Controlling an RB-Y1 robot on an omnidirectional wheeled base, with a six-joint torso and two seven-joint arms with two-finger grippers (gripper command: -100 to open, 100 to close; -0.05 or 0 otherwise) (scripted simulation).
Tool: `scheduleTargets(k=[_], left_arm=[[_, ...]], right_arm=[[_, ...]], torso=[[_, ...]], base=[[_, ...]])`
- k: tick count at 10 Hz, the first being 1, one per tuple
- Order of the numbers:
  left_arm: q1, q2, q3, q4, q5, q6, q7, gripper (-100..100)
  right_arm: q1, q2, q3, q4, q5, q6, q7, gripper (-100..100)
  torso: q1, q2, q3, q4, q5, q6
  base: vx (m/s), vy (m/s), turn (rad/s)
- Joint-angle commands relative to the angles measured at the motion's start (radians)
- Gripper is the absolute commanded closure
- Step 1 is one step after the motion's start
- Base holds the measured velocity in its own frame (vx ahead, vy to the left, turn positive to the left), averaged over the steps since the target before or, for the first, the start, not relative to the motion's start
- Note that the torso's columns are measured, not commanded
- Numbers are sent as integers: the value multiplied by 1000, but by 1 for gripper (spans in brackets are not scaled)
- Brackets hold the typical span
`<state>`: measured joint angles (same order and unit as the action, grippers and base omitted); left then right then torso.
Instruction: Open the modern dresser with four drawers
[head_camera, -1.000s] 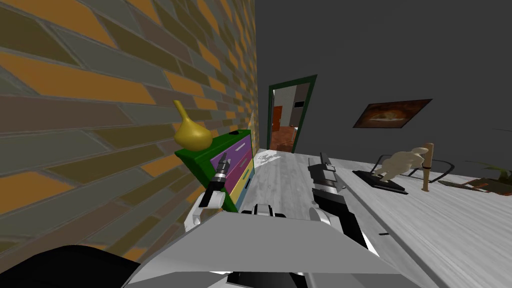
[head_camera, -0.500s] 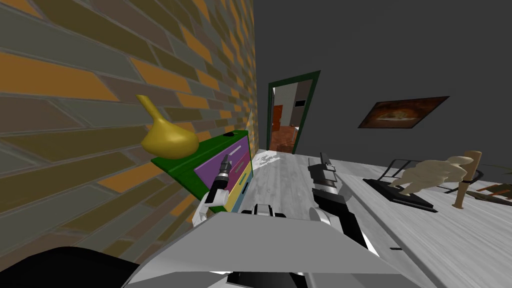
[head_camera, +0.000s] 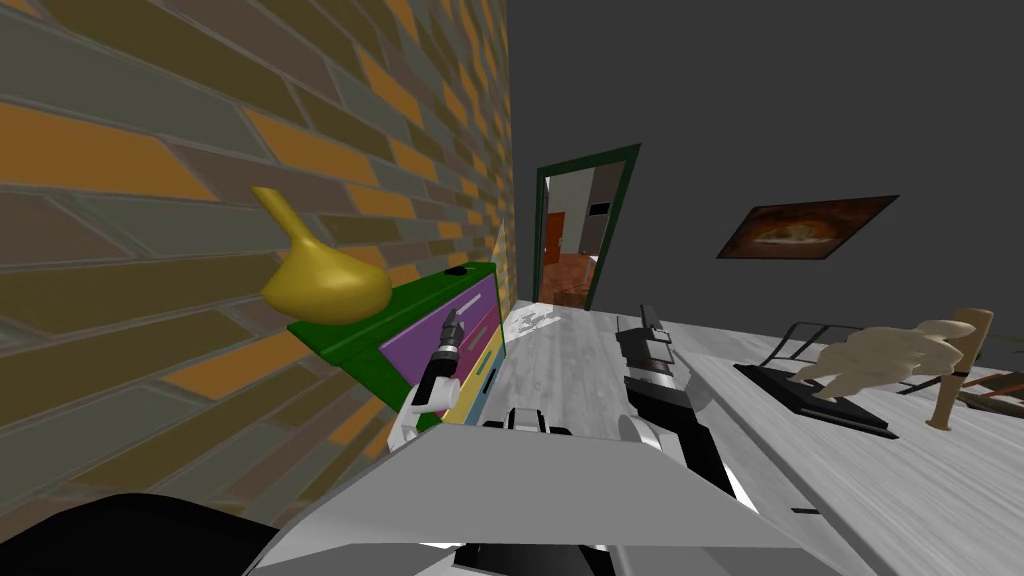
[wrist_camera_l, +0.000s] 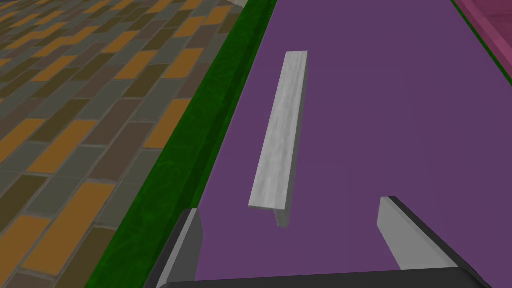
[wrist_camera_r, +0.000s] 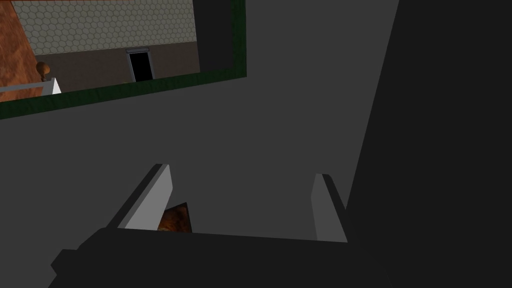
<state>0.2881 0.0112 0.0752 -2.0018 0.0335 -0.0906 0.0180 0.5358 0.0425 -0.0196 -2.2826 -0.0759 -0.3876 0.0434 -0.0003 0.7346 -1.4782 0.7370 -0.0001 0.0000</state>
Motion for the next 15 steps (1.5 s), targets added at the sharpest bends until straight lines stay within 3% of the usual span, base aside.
scheduleTargets(k=[1, 5, 7, 8, 14, 15], left_arm=[[-5, -2, -2, 27, -2, -21, -1, 100], [4, -14, -9, -16, -7, 9, -8, 100], [5, -15, -10, -20, -7, 11, -8, 100], [5, 24, -10, -21, -7, 14, -8, -100], [6, 151, -9, -23, -5, 21, -6, -100], [9, 143, -5, -36, 1, 36, 0, -100]], right_arm=[[0, 0, 0, 0, 0, 0, 0, 0], [0, 0, 0, 0, 0, 0, 0, 0], [0, 0, 0, 0, 0, 0, 0, 0], [0, 0, 0, 0, 0, 0, 0, 0], [0, 0, 0, 0, 0, 0, 0, 0], [0, 0, 0, 0, 0, 0, 0, 0]], torso=[[0, 3, 2, 1, 0, 0], [-7, 2, 1, 0, -2, 0], [0, 2, 1, 1, 0, 0], [7, 2, 2, 1, 2, 0], [-1, 3, 2, 1, 0, 0], [0, 3, 2, 1, 0, 0]], base=[[-54, -9, 23], [-37, -130, -1], [-12, -145, -1], [-1, -21, 0], [2, 20, 1], [23, 107, 14]])
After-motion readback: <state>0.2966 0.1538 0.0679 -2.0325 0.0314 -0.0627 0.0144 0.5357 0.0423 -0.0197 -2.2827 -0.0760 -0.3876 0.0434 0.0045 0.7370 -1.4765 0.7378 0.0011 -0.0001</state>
